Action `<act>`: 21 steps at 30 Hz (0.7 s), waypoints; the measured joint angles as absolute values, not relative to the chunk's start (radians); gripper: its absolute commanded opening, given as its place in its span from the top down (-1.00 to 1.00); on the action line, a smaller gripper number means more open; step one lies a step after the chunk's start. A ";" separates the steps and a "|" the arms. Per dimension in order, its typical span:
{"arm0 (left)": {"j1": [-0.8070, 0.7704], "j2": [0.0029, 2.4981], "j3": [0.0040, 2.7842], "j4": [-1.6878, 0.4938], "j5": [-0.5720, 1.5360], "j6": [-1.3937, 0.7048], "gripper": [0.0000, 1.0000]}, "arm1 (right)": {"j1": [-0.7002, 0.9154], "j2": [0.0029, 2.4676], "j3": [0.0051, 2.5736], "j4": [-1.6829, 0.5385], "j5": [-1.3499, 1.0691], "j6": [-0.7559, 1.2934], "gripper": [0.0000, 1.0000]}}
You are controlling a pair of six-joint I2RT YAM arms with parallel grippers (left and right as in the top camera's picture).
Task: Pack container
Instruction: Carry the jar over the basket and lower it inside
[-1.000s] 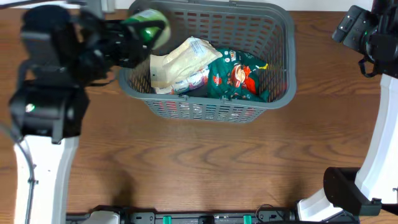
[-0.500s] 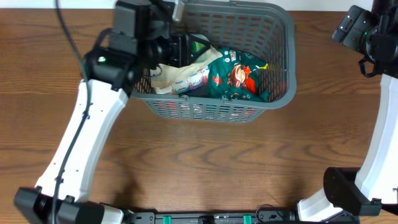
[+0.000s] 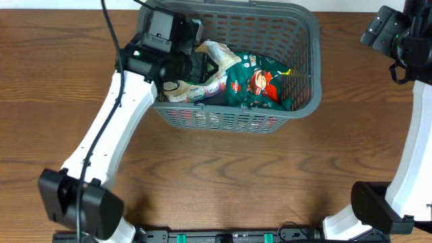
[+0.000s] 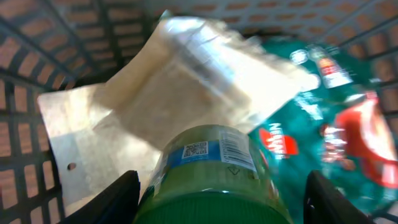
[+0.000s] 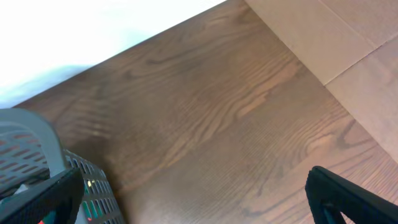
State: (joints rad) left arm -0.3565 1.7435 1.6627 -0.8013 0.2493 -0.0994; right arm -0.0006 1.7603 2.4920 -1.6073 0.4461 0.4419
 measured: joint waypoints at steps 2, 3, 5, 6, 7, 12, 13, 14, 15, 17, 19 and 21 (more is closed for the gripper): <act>-0.356 1.760 1.663 -0.805 0.237 -0.099 0.89 | -0.001 1.760 2.492 -1.607 0.446 0.442 -0.98; -0.356 1.765 1.663 -0.805 0.233 -0.099 0.89 | -0.001 1.760 2.492 -1.608 0.446 0.442 -0.99; -0.356 1.769 1.663 -0.805 0.228 -0.099 0.89 | -0.001 1.760 2.492 -1.608 0.446 0.442 -0.98; -0.356 1.769 1.663 -0.804 0.228 -0.099 0.88 | -0.001 1.760 2.492 -1.608 0.446 0.442 -0.98; -0.356 1.769 1.663 -0.803 0.228 -0.099 0.86 | -0.001 1.760 2.492 -1.608 0.446 0.442 -0.99; -0.356 1.769 1.663 -0.789 0.228 -0.099 -0.39 | -0.001 1.760 2.492 -1.608 0.446 0.442 -0.98; -0.356 1.769 1.663 -0.782 0.228 -0.096 -0.54 | -0.001 1.760 2.492 -1.608 0.446 0.442 -0.98; -0.356 1.769 1.663 -0.775 0.234 -0.096 -0.70 | -0.001 1.760 2.492 -1.608 0.446 0.442 -0.99; -0.356 1.769 1.663 -0.772 0.238 -0.092 -0.87 | -0.001 1.760 2.492 -1.607 0.446 0.442 -0.99; -0.356 1.769 1.663 -0.761 0.252 -0.091 -0.97 | -0.001 1.760 2.492 -1.608 0.446 0.442 -0.99; -0.356 1.769 1.663 -0.759 0.262 -0.096 -0.97 | -0.001 1.760 2.492 -1.607 0.446 0.442 -0.98; -0.356 1.769 1.663 -0.759 0.266 -0.096 -0.97 | -0.001 1.760 2.492 -1.607 0.446 0.442 -0.98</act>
State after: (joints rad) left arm -0.3565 1.7691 1.6630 -0.7586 0.2661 -0.0959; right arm -0.0006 1.7603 2.4920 -1.6073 0.4461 0.4419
